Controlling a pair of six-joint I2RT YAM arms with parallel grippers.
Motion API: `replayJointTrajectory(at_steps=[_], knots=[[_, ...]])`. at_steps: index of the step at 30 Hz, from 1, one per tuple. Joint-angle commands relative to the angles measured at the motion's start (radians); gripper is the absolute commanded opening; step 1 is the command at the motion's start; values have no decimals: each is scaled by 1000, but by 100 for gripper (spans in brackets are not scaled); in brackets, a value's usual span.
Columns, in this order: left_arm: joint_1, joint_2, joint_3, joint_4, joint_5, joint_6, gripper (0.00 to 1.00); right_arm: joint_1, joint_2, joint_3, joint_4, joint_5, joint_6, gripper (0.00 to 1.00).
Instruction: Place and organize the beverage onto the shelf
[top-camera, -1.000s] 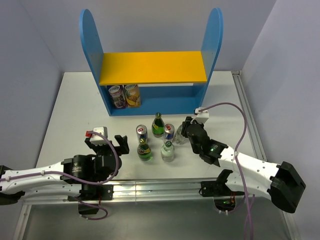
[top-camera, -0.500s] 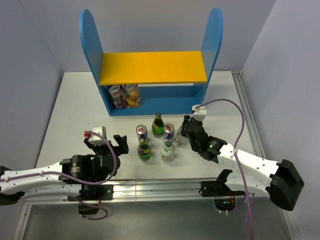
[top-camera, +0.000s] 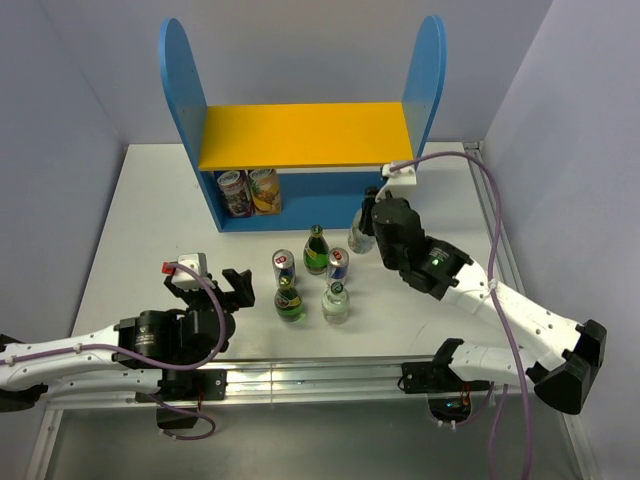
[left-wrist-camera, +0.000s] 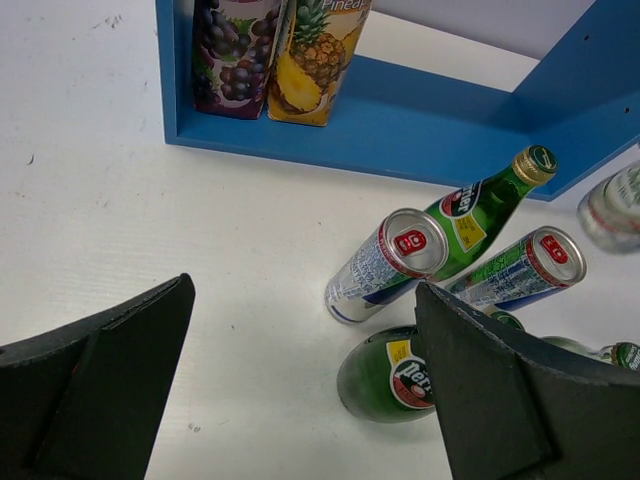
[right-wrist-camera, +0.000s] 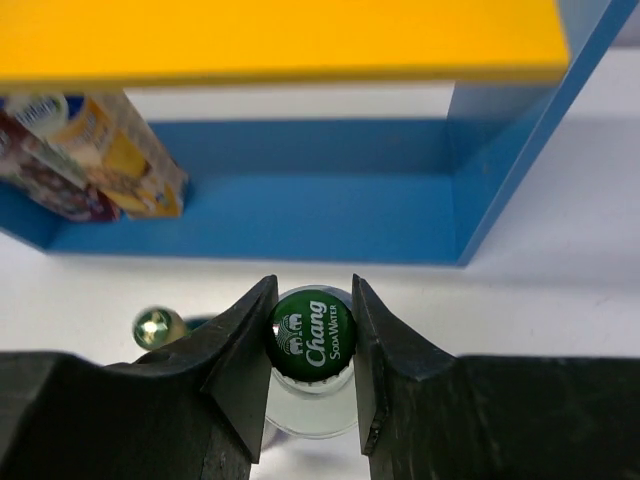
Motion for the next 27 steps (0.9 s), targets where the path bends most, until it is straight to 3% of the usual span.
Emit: replayJointTrajectory(at_steps=[1, 11, 17, 27], knots=[[-4, -10, 20, 18, -8, 13, 99, -2, 26, 146, 98, 77, -84, 0], [-4, -10, 21, 15, -7, 11, 99, -54, 186, 207, 216, 128, -157, 0], [-4, -16, 18, 18, -5, 17, 99, -167, 255, 172, 293, 53, -91, 0], [-4, -22, 15, 28, -4, 28, 99, -229, 370, 36, 497, 51, 0, 0]])
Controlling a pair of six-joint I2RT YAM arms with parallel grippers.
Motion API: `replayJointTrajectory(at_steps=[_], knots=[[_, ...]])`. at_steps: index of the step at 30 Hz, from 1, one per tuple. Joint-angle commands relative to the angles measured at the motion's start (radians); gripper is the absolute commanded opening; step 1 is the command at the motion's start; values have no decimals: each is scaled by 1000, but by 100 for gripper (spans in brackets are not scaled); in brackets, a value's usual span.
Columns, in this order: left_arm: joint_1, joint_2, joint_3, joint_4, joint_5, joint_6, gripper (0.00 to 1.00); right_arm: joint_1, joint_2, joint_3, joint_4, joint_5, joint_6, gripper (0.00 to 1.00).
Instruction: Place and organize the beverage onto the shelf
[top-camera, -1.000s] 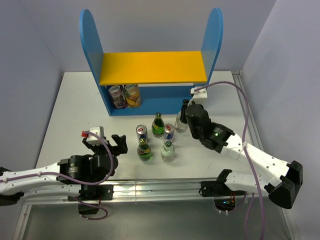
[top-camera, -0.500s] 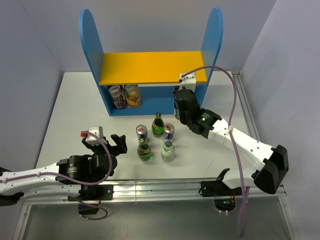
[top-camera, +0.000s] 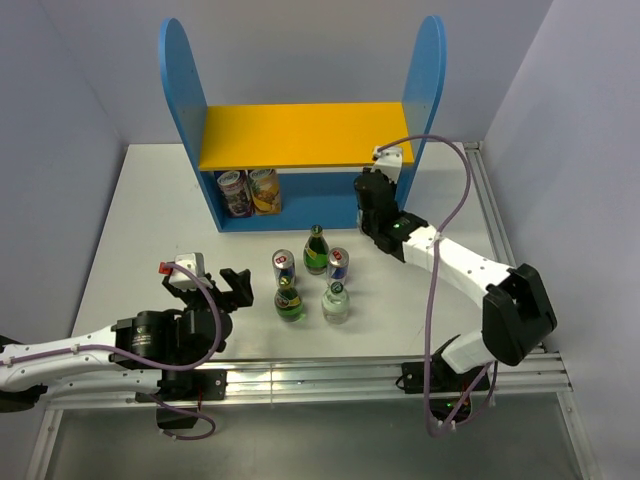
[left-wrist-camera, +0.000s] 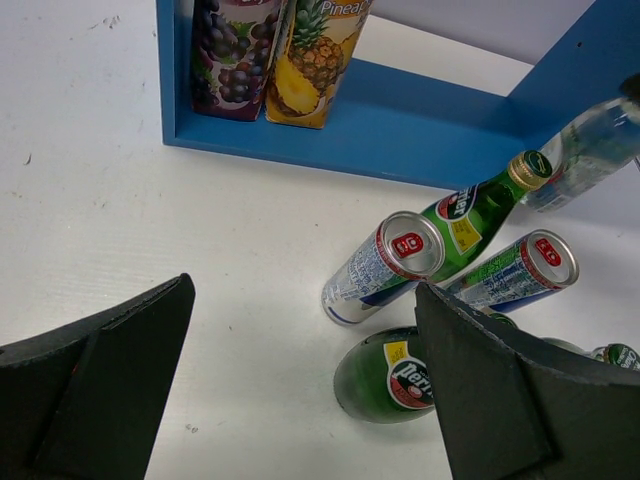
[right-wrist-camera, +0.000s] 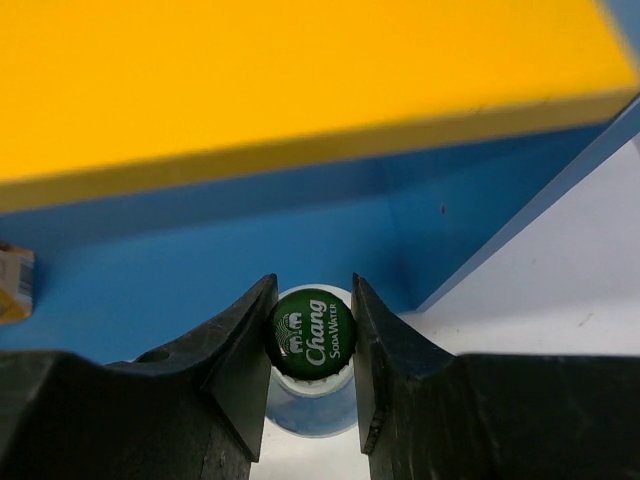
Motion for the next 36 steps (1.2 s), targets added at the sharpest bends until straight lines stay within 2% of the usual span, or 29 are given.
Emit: replayJointTrajectory(at_steps=[1, 12, 29, 34, 35, 36], knots=[[-4, -3, 15, 28, -3, 25, 99, -7, 5, -26, 274, 42, 49, 0], [-4, 31, 21, 27, -3, 23, 99, -31, 89, -99, 598, 125, -9, 0], [-4, 57, 30, 11, -9, 6, 99, -94, 339, 29, 786, 163, -103, 0], [-4, 63, 32, 7, -14, 0, 99, -96, 341, 16, 792, 169, -94, 0], [-4, 64, 32, 4, -14, -2, 99, -96, 338, 18, 781, 159, -89, 5], [-4, 64, 34, 4, -15, -3, 99, -96, 338, 21, 760, 149, -86, 18]])
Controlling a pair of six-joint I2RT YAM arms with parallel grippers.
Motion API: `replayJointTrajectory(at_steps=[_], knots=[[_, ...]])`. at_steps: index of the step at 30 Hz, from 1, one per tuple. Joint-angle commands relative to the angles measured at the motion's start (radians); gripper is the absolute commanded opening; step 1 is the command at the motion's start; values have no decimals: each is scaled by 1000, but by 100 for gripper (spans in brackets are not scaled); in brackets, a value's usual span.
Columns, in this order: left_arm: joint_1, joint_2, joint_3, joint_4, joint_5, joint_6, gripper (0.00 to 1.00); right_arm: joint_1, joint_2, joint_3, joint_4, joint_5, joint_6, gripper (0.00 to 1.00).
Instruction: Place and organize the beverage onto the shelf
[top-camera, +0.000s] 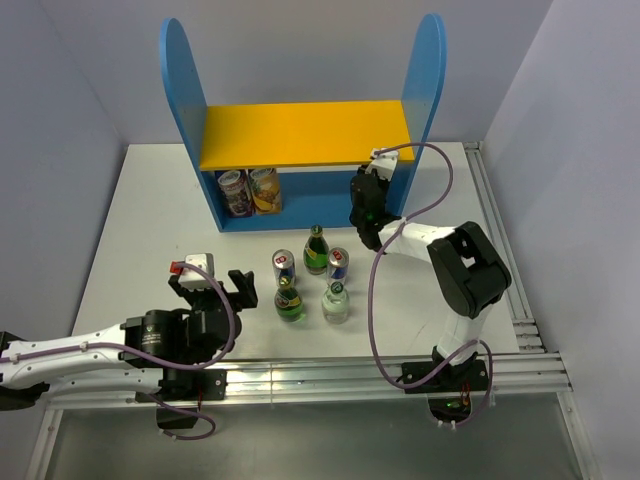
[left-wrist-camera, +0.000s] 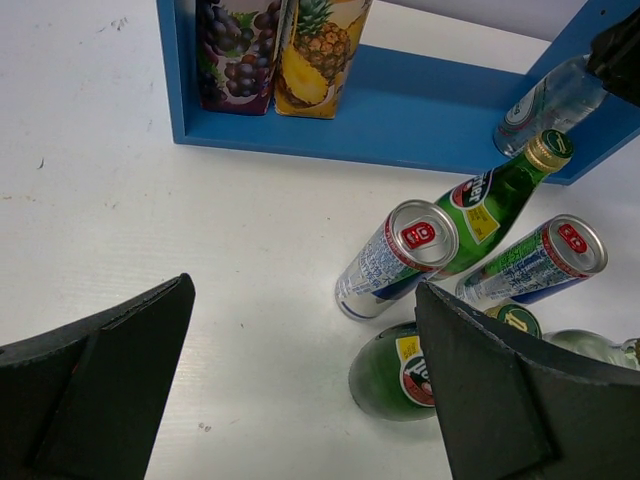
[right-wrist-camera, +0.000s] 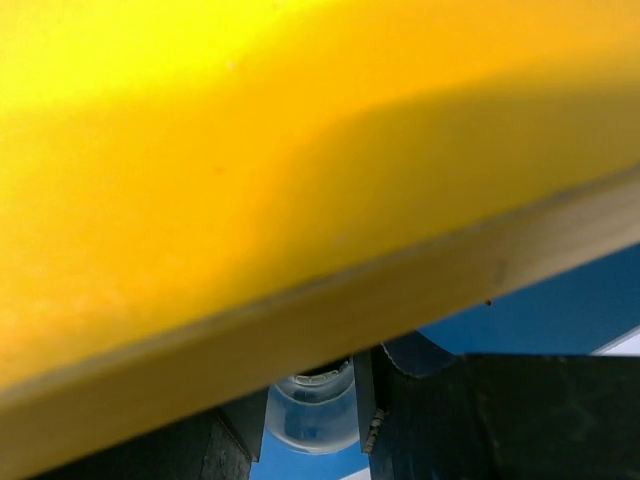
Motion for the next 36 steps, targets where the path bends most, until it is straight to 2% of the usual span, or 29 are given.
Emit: replayJointTrajectory(at_steps=[1, 2, 3, 4, 5, 6, 15, 20, 31, 36], knots=[[-4, 9, 34, 2, -13, -14, 99, -12, -15, 62, 112, 24, 19, 33], [-4, 9, 34, 2, -13, -14, 99, -11, -18, 60, 108, 19, 21, 54], [-4, 9, 34, 0, -13, -15, 99, -9, -16, 60, 94, 13, 30, 62], [-4, 7, 34, -1, -15, -17, 99, -9, -19, 60, 86, 7, 34, 85], [-4, 6, 34, -1, -13, -17, 99, -11, -21, 59, 80, 4, 36, 93], [-4, 2, 34, -1, -15, -17, 99, -9, -21, 57, 77, -1, 36, 96], [-4, -21, 26, 10, -12, -8, 99, 20, -103, 13, -1, -18, 70, 100], [-4, -21, 24, 14, -12, -3, 99, 49, -247, -59, -102, -71, 123, 100], [-4, -19, 23, 22, -7, 6, 99, 170, -628, -211, -368, -70, 201, 100], [-4, -25, 20, 28, -6, 12, 99, 251, -757, -271, -419, -246, 188, 100]])
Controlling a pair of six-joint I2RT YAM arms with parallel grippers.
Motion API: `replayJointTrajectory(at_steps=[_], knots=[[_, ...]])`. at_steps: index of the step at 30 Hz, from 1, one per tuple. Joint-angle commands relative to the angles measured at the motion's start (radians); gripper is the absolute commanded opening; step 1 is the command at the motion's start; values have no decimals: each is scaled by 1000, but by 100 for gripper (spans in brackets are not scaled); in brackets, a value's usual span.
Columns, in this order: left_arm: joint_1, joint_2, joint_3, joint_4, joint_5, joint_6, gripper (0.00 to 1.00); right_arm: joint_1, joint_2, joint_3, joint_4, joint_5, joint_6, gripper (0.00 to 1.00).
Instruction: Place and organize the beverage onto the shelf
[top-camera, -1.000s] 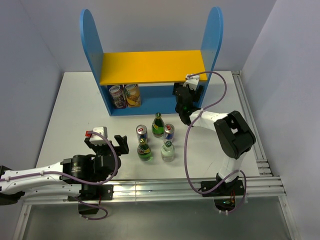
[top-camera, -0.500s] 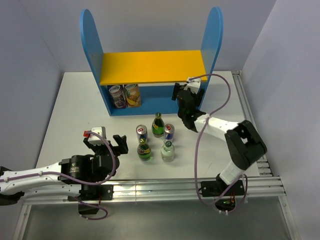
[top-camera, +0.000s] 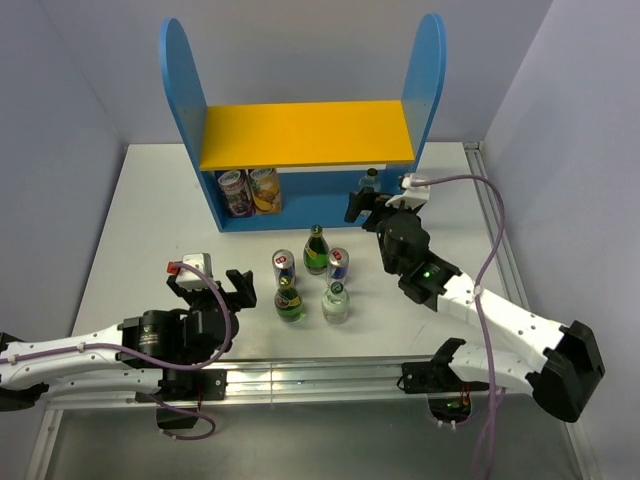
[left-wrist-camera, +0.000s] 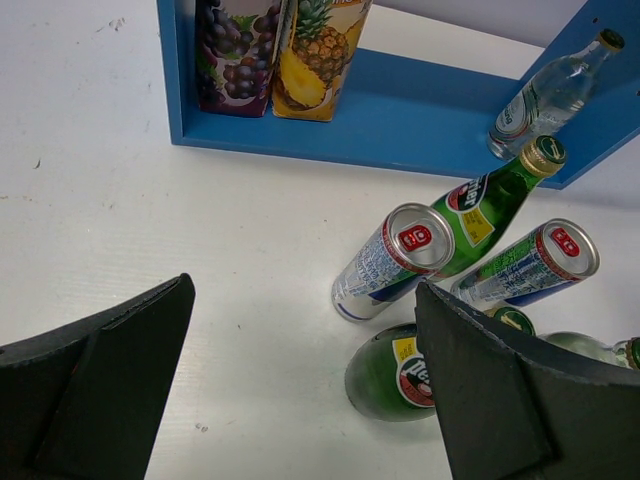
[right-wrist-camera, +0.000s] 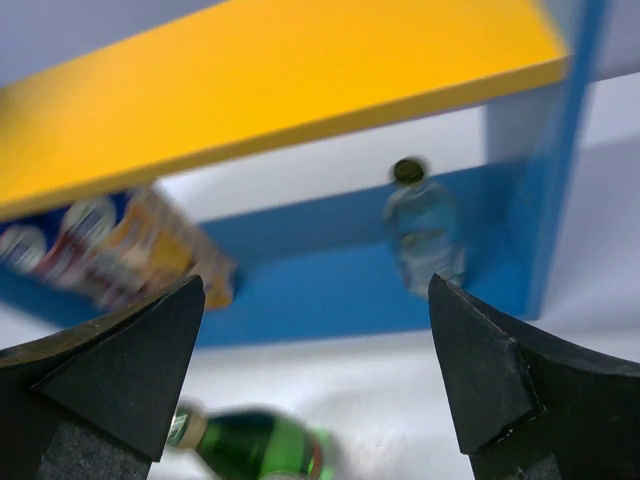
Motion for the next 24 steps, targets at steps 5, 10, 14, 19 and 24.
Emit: replayJointTrajectory(at_steps=[5, 10, 14, 19, 24], knots=[[-4, -6, 20, 29, -8, 9, 99, 70, -5, 58, -180, -271, 20, 100], [-4, 15, 29, 9, -11, -11, 99, 123, 93, 102, -205, -285, 43, 100], [-4, 21, 32, 1, -12, -19, 99, 156, 153, 107, -194, -264, 67, 100], [-4, 7, 27, 12, -9, -6, 99, 178, 196, 110, -184, -244, 87, 99], [-4, -2, 24, 16, -8, -2, 99, 178, 234, 113, -167, -236, 87, 98]])
